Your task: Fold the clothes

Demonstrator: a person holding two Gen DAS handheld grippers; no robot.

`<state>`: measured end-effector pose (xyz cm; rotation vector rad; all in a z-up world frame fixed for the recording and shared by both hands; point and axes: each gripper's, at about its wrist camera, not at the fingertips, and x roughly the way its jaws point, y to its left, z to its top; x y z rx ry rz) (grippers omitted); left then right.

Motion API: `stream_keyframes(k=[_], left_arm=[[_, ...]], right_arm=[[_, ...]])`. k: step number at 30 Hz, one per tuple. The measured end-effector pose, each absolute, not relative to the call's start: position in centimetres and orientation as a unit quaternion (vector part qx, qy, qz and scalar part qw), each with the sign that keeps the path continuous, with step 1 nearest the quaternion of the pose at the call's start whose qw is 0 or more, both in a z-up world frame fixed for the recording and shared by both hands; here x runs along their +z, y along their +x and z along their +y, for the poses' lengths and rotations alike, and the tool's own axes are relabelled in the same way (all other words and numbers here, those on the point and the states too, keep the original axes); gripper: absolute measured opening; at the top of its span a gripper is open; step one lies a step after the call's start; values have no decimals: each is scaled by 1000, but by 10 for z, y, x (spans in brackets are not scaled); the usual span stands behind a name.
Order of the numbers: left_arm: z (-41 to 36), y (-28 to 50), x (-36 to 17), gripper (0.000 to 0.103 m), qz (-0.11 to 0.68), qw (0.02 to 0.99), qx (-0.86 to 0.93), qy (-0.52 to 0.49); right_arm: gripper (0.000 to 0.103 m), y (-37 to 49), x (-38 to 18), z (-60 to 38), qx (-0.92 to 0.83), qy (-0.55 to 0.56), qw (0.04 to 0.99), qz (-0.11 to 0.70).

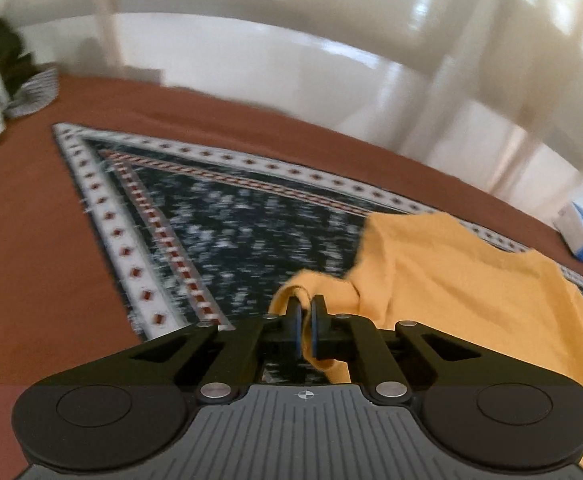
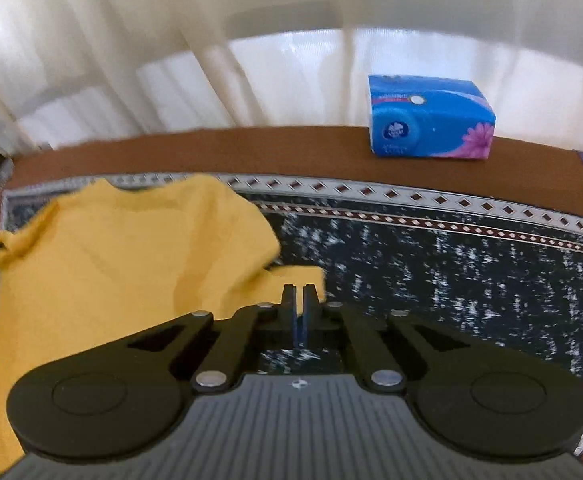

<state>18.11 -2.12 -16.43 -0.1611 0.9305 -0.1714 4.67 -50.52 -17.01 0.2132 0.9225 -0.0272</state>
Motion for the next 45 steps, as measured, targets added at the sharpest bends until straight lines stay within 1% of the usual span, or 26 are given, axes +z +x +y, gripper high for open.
stream_keyframes(k=[3, 4, 5, 6, 7, 9, 10, 11, 12, 13, 14, 18, 19, 20, 21, 22, 23, 29, 35, 42, 45], left_arm=[[-2, 182, -169, 0, 458, 881, -58, -101], [1, 181, -170, 0, 461, 880, -54, -103], [4, 180, -170, 0, 463, 879, -52, -101], [6, 178, -171, 0, 465, 878, -50, -99], [6, 177, -171, 0, 466, 878, -49, -97], [6, 176, -169, 2, 465, 880, -45, -92], [6, 176, -169, 23, 466, 880, -37, -88], [8, 176, -169, 34, 468, 879, -30, -85], [10, 176, -169, 38, 470, 878, -22, -85], [12, 176, -169, 46, 471, 878, -15, -84], [14, 177, -168, 49, 472, 877, -9, -86], [22, 172, -156, 50, 460, 881, 0, -105], [21, 171, -152, 50, 457, 884, -3, -103], [18, 169, -148, 51, 452, 887, -7, -97], [15, 167, -143, 51, 447, 890, -11, -91], [10, 165, -139, 52, 441, 893, -15, -85], [6, 164, -134, 52, 436, 896, -20, -80], [-25, 158, -119, 54, 414, 905, -67, -77], [-60, 158, -124, 54, 419, 900, -108, -51], [-74, 156, -134, 55, 432, 892, -127, -36], [-77, 156, -137, 55, 437, 889, -130, -31]], right_arm=[[7, 51, -178, -500, -2, 80, 885, 459], [15, 52, -180, -498, 2, 71, 883, 463], [28, 54, -182, -496, 6, 57, 883, 467], [32, 56, -184, -493, 9, 43, 882, 470], [35, 59, -185, -491, 17, 27, 882, 471], [35, 63, -187, -486, 31, -4, 881, 472], [35, 66, -188, -484, 39, -18, 879, 475], [36, 69, -190, -483, 48, -32, 876, 478], [36, 71, -191, -481, 58, -44, 873, 482], [39, 73, -193, -479, 69, -56, 870, 485], [40, 76, -195, -478, 77, -65, 867, 488], [40, 82, -200, -477, 92, -64, 861, 497], [38, 83, -201, -478, 94, -59, 860, 499], [28, 84, -202, -480, 99, -46, 857, 503], [21, 84, -201, -481, 102, -36, 856, 506], [5, 83, -199, -483, 103, -28, 855, 508], [3, 82, -197, -485, 104, -20, 854, 510], [2, 69, -163, -509, 98, 37, 855, 508], [2, 62, -153, -531, 43, 84, 861, 501], [2, 54, -142, -556, -22, 137, 862, 488], [2, 63, -157, -555, -68, 127, 867, 476]])
